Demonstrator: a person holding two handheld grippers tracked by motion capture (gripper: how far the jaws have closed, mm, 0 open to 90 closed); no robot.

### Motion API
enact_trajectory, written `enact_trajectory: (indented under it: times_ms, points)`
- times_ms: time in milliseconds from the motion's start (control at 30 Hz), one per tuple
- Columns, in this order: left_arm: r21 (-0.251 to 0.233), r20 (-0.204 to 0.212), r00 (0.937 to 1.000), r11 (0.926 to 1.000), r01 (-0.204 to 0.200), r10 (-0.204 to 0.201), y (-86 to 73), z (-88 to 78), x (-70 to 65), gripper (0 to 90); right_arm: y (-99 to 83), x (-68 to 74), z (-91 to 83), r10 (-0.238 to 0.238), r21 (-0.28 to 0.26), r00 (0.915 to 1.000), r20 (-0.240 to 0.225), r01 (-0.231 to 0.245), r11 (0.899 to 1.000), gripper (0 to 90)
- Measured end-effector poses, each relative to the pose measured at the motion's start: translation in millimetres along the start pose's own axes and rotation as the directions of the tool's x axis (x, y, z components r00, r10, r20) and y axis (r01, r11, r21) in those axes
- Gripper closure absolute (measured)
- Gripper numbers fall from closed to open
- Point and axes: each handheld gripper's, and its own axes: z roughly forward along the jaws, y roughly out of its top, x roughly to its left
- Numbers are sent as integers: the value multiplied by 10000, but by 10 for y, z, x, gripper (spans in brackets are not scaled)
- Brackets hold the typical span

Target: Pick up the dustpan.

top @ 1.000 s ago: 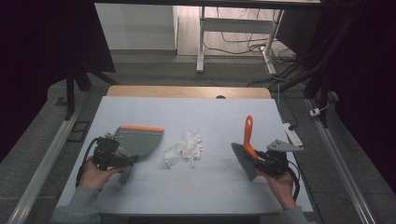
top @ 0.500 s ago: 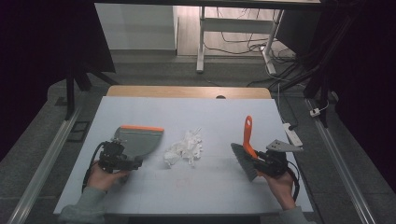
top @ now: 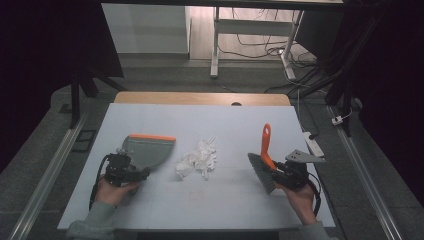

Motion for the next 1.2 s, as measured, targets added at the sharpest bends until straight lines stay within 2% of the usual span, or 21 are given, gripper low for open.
enact_trajectory:
  times_ms: [367,567,667,767,900,1033,1200]
  points:
    - [373,73,9999,9993,97,-99,-40,106,-6,199,-1,-3,-3,-12,-17,10000,-29,12,10000,703]
    - [340,3,9998,9992,219,-219,-29,141,-10,314,-5,1,9,-11,40,10000,-25,11,10000,703]
    - [311,144,9993,9989,351,-355,-25,160,-6,372,-3,4,9,-16,56,10000,-9,16,10000,703]
    - [225,337,9981,9985,500,-507,-22,164,12,388,-5,5,12,-32,69,10000,-9,32,10000,703]
    - [116,555,9965,9981,613,-619,-22,163,27,496,-9,5,14,-9,123,9999,115,8,9999,703]
    - [94,803,9947,9979,640,-646,-24,171,37,568,-8,3,13,3,171,9998,187,-6,9999,703]
    - [32,780,9936,9967,813,-813,-29,159,66,605,-14,0,11,29,192,9998,199,-33,9998,703]
